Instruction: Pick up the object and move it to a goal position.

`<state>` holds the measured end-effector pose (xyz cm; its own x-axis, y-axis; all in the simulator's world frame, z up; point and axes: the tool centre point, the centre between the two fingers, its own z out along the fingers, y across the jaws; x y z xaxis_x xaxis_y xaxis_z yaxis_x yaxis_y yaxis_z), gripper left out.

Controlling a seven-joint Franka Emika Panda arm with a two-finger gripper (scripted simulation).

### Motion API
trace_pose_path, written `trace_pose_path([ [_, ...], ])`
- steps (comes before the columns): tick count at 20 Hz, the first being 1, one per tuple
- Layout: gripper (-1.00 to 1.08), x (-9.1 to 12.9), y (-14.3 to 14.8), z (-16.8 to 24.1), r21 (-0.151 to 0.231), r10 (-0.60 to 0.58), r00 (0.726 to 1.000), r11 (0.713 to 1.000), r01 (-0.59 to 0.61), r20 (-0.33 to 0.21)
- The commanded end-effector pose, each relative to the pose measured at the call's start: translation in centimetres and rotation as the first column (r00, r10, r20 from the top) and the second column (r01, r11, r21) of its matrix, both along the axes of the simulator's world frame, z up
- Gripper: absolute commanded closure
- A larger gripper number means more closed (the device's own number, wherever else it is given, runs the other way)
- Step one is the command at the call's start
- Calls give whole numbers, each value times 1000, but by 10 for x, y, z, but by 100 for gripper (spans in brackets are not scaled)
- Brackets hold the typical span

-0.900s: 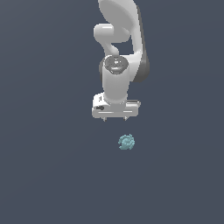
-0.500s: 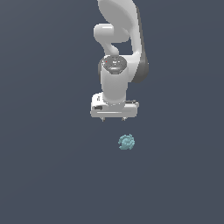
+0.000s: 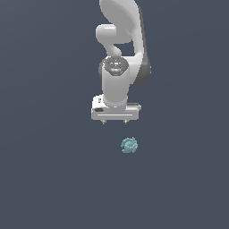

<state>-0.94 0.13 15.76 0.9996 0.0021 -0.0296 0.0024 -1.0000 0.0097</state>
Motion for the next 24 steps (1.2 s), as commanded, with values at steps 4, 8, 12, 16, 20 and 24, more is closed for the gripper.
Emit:
trace_pose_path([
  [4,-92,1,1,-1,0,-16,1000,1000,16,0],
  [8,-92,3,2,-2,0,-52,999,999,52,1],
  [12,-92,5,5,-4,0,-104,995,995,104,2],
  [16,-92,9,9,-7,1,-174,985,985,174,3],
  [20,-92,14,13,-10,1,-262,965,965,262,4],
  [24,-92,19,18,-14,1,-358,934,934,358,6],
])
